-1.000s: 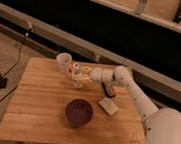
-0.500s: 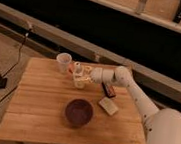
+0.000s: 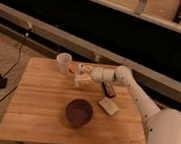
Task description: Stand the bottle upright
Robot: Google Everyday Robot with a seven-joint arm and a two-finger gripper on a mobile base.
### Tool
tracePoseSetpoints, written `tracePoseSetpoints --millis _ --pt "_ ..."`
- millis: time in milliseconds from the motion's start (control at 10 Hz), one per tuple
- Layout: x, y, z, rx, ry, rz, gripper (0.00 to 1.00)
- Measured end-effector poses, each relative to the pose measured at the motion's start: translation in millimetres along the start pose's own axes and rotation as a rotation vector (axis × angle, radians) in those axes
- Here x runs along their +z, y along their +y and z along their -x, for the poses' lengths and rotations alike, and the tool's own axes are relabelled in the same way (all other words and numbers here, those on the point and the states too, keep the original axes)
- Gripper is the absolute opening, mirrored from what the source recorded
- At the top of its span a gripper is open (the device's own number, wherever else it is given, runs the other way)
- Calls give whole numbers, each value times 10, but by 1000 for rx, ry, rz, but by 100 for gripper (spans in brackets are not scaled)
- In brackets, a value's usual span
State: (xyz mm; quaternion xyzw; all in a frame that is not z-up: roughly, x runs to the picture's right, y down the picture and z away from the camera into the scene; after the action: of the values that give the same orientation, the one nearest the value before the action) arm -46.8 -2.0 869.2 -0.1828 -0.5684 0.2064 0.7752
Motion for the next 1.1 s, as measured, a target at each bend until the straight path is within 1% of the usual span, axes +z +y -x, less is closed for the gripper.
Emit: tracePoseSetpoints --millis 100,300,600,800,900,1100 --pt "-33 -49 90 -25 7 -5 60" --pt "-88 -163 384 -100 13 -11 60" --pt "-138 -254 737 -181 12 -6 60" --pt "-152 -287 962 -230 15 8 60" --pt "-149 -285 1078 -260 32 27 60" --pt "-88 -233 1373 -343 111 98 60"
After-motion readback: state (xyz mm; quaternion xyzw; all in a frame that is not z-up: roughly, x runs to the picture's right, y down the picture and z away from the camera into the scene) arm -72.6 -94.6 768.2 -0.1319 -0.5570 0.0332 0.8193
